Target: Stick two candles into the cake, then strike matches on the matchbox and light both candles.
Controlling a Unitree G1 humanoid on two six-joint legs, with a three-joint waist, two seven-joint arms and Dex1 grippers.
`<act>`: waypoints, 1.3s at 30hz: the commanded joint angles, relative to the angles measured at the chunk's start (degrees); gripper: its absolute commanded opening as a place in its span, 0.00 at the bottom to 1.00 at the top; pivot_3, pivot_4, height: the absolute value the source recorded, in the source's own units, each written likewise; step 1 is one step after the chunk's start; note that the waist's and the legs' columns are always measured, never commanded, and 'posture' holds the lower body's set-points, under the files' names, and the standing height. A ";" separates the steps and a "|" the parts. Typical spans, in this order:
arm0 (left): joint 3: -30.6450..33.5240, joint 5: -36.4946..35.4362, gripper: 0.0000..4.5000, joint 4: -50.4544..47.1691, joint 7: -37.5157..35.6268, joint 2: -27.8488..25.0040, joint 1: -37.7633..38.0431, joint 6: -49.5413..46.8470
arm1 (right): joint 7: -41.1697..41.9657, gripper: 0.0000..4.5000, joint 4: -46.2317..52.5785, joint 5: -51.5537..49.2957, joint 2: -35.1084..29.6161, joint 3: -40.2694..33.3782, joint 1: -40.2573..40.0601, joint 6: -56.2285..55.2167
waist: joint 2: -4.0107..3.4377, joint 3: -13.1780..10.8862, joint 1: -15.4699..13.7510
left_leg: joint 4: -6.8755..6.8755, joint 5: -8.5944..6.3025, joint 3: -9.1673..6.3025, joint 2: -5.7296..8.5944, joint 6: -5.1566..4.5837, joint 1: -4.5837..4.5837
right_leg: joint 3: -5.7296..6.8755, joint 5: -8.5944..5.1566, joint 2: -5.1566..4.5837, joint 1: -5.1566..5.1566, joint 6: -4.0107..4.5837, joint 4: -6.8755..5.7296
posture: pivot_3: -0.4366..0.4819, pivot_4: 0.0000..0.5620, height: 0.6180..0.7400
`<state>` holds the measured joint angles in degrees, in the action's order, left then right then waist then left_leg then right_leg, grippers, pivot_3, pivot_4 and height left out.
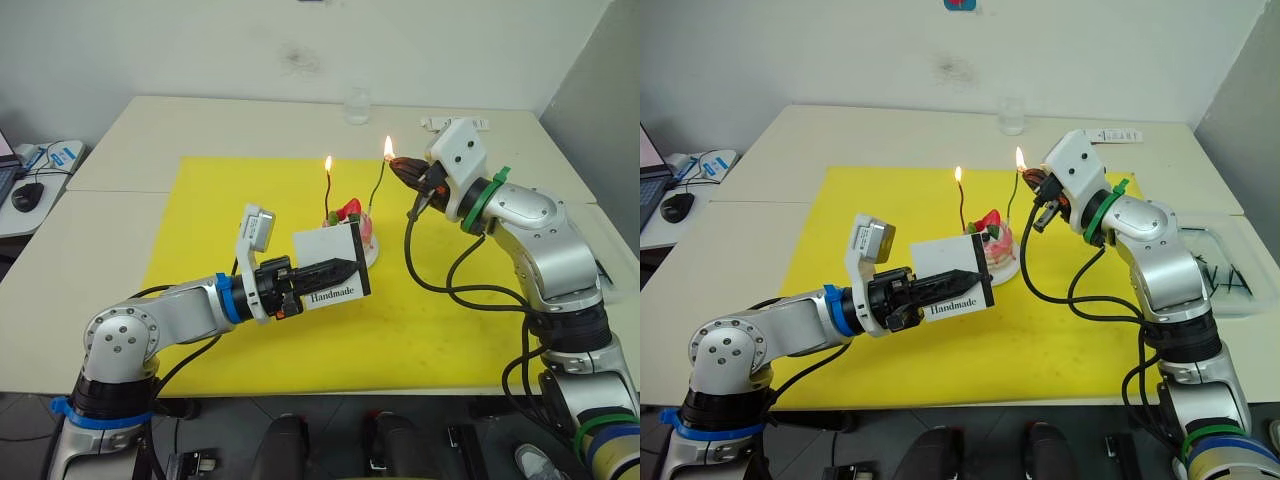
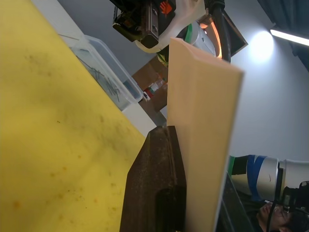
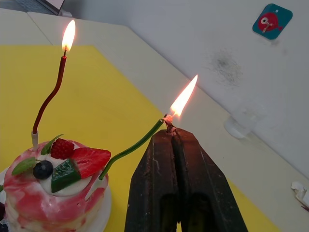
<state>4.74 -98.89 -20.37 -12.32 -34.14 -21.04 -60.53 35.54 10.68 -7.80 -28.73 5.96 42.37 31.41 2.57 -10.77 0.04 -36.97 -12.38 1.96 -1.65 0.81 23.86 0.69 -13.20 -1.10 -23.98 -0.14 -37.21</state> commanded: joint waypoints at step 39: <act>-2.41 4.83 0.00 -3.40 -4.02 0.86 -4.76 1.65 | 0.14 0.01 11.12 -0.90 -10.05 -8.65 -12.15 5.06 | 0.00 0.00 -0.12 | 0.00 0.00 0.00 0.01 0.00 0.03 | 0.00 -0.01 0.00 -0.01 -0.01 0.00 | 0.48 0.27 1.00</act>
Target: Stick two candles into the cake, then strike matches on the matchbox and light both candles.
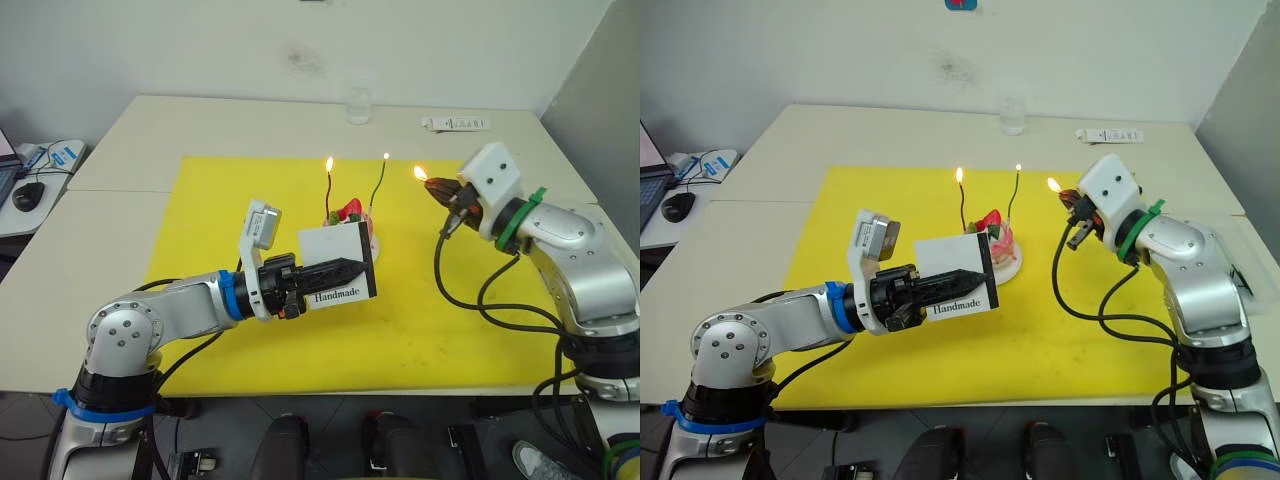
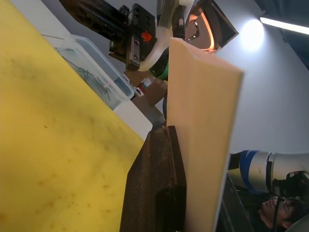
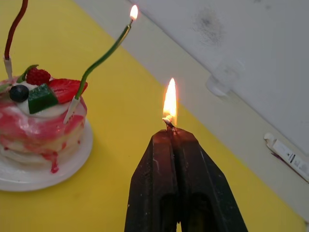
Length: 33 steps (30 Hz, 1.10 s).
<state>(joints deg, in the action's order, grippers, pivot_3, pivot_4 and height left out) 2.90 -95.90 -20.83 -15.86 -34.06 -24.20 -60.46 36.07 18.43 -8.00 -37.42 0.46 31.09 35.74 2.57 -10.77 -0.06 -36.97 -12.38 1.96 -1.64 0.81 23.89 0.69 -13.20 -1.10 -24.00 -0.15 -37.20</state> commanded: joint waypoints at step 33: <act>-7.77 26.25 0.00 -12.03 -10.37 4.66 -4.69 6.21 | -14.89 0.01 -4.55 6.54 -9.20 -23.44 -20.05 10.87 | -0.12 0.07 0.04 | -0.04 0.01 0.07 0.09 0.00 -0.02 | -0.09 0.02 0.18 0.02 -0.05 -0.03 | 0.48 0.27 1.00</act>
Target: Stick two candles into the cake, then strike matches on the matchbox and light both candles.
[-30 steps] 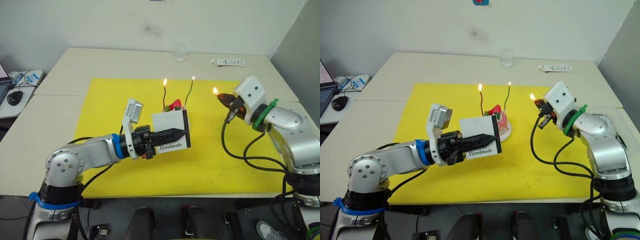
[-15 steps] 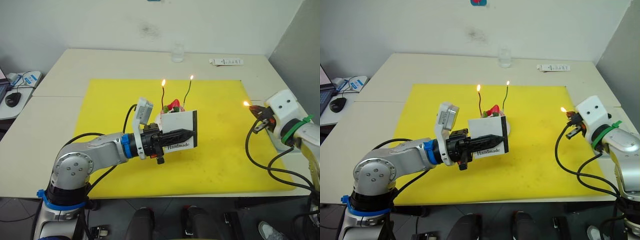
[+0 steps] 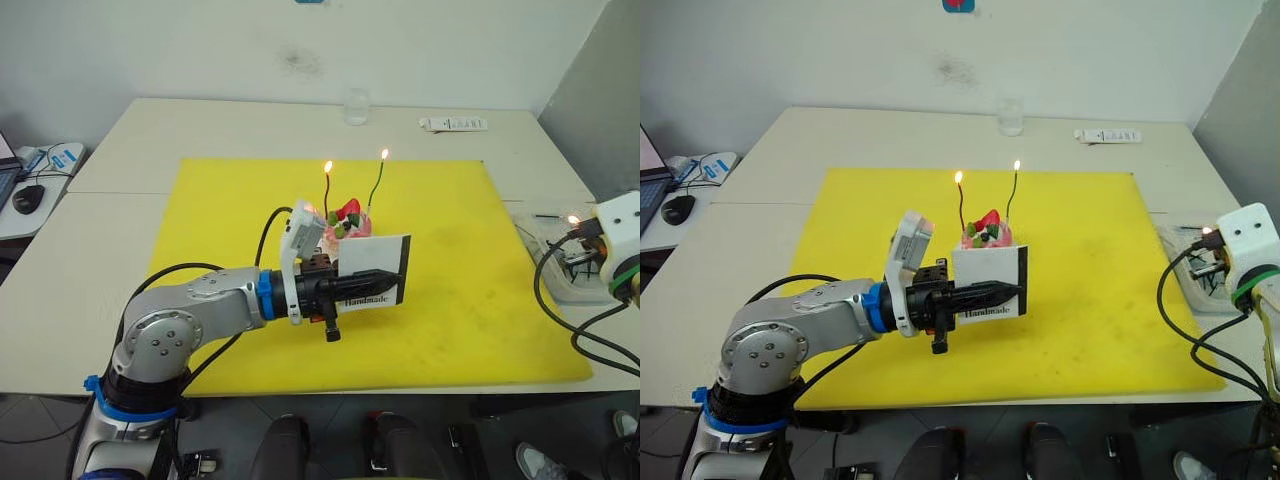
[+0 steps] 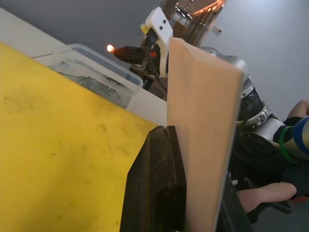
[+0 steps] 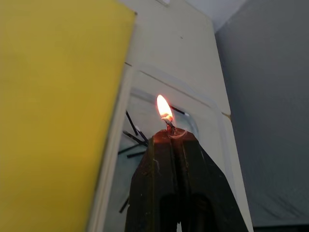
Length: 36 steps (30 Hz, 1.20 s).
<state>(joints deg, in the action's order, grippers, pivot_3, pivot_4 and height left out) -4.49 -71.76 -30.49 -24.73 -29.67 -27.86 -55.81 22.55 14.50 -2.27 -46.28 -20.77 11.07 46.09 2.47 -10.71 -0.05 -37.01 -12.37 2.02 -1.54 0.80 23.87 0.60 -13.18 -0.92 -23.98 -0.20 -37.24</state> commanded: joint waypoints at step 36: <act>-0.47 6.01 0.00 -3.92 -4.62 0.80 3.82 2.31 | -0.53 0.99 -10.77 -1.49 -0.96 -0.55 4.92 -8.89 | -0.38 0.21 0.14 | -0.03 0.00 -0.01 -0.03 -0.01 -0.02 | -0.05 0.01 0.11 0.00 -0.02 -0.04 | 0.48 0.27 1.00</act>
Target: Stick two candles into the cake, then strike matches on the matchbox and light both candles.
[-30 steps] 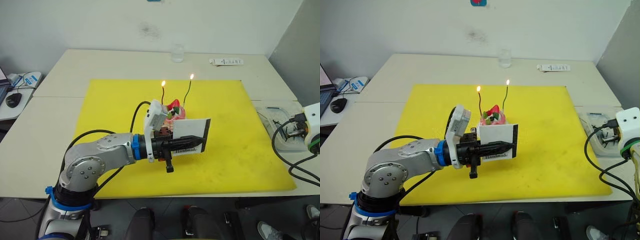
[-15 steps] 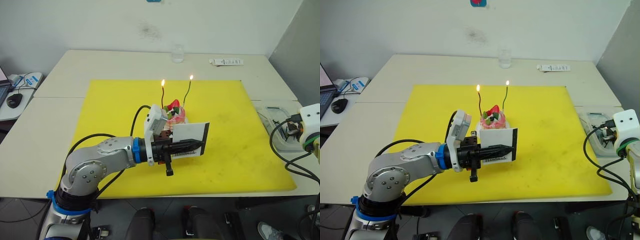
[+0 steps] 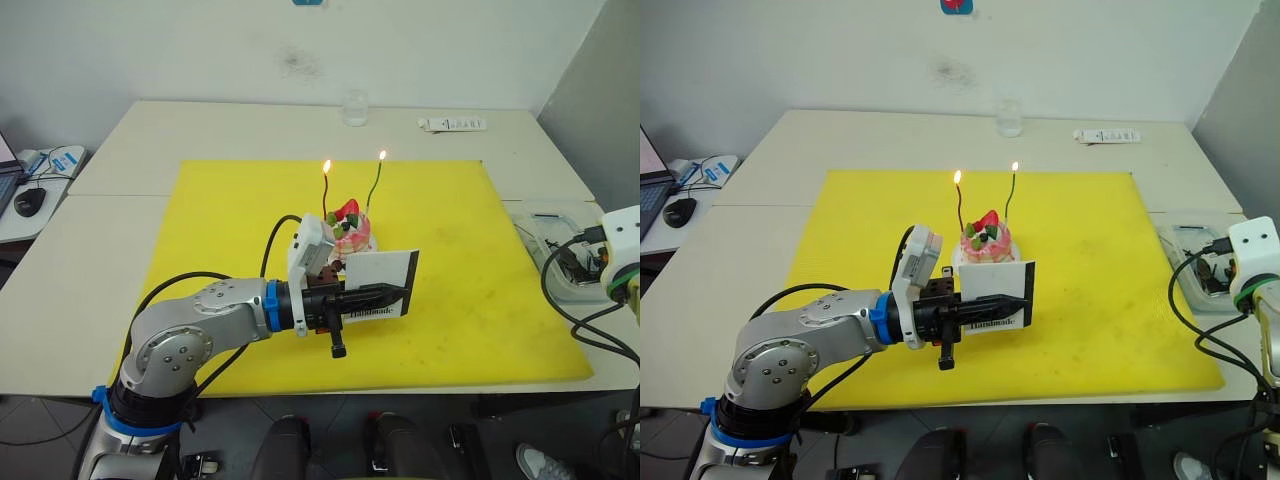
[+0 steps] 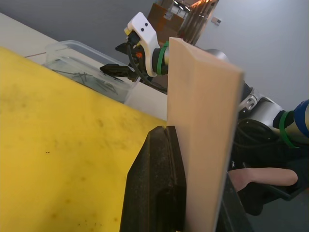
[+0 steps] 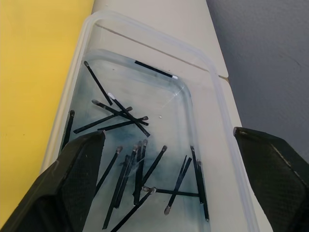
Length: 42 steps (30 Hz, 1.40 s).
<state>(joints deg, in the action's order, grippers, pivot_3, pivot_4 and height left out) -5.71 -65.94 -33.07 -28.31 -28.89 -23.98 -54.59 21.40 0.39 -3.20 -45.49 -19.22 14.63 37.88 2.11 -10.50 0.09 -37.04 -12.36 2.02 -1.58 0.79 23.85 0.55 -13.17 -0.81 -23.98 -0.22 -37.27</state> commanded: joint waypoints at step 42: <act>-5.32 -45.72 0.37 26.55 51.53 -2.08 1.22 -9.14 | 33.93 1.00 34.85 -31.12 -3.01 18.27 7.22 3.20 | -0.14 0.10 -0.23 | -0.10 0.00 -0.12 -0.01 0.00 -0.31 | 0.10 0.04 -0.30 0.39 -0.03 0.01 | 0.48 0.27 1.00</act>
<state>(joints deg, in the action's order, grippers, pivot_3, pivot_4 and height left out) -11.59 -110.03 -5.11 22.42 -30.31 -22.68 -64.21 55.94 34.50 -33.00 -48.55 -0.31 20.89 41.09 1.97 -10.40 -0.15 -37.13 -12.36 1.90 -1.59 0.79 23.53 0.65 -13.13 -1.11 -23.59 -0.24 -37.27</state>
